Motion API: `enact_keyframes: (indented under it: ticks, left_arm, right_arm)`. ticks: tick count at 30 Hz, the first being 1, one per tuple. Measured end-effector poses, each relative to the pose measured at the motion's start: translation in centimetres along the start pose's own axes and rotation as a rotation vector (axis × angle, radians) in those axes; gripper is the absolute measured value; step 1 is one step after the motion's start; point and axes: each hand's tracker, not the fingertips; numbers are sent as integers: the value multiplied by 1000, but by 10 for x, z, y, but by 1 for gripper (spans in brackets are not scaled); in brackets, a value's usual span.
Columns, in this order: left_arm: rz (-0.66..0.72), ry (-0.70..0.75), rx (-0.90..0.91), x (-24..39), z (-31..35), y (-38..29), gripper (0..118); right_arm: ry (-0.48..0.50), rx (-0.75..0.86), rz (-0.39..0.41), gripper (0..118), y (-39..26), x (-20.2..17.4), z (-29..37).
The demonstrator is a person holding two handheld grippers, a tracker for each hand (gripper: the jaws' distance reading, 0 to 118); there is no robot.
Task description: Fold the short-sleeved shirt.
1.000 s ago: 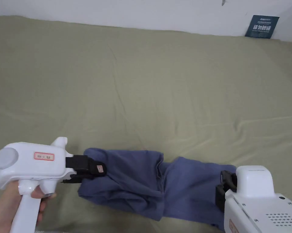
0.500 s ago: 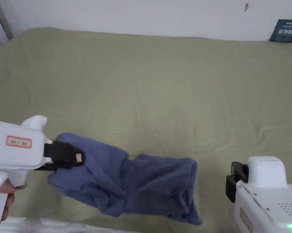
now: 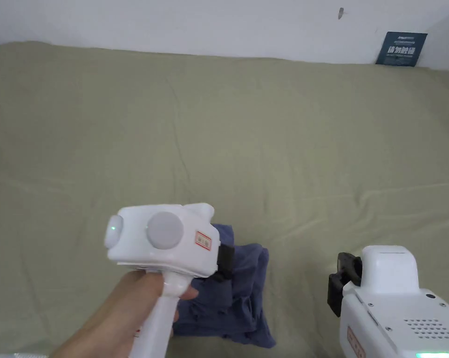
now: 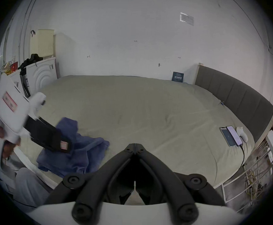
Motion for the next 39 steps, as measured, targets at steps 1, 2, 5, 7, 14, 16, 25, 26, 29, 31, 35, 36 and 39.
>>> enact_keyframes:
  ticks: [1,2,5,7,14,16,25,26,29,31,35,36,39]
  left_arm:
    - [-1,-12,1,3,-7,-3,54]
    - [-3,-66,0,0,-15,-3,54]
    - [53,-119,38,-4,-10,-6,118]
    - [70,-159,45,-16,5,-4,115]
    - [119,-324,125,-61,38,-10,0]
    - [169,-398,95,-75,24,-14,0]
    - [193,-443,-63,-59,-76,-43,0]
    - [200,-472,-51,-62,-74,-43,0]
    - [189,-455,-53,-58,-66,-40,0]
    - [183,-439,-59,-56,-55,-39,0]
    - [93,-420,-12,-62,-9,-41,0]
    - [89,-413,0,-67,4,-43,0]
    - [89,-388,22,-87,34,-48,0]
  right_arm:
    - [-2,-5,-1,0,-2,1,-1]
    - [-4,-12,-2,0,-3,2,-2]
    - [-13,-29,-5,0,-7,5,-2]
    - [-17,-33,-7,0,-9,7,-2]
    - [-12,-57,-28,0,-15,6,-7]
    - [-8,-65,-31,0,-17,5,-7]
    - [-15,-105,-30,0,-24,10,-9]
    - [-14,-112,-30,0,-25,10,-10]
    - [-2,-122,-24,0,-26,10,-10]
    - [33,-132,-34,0,-24,8,-13]
    - [246,-190,-99,0,-14,1,-30]
    - [346,-221,-148,0,-12,-1,-40]
    - [634,-360,-325,0,-12,-8,-85]
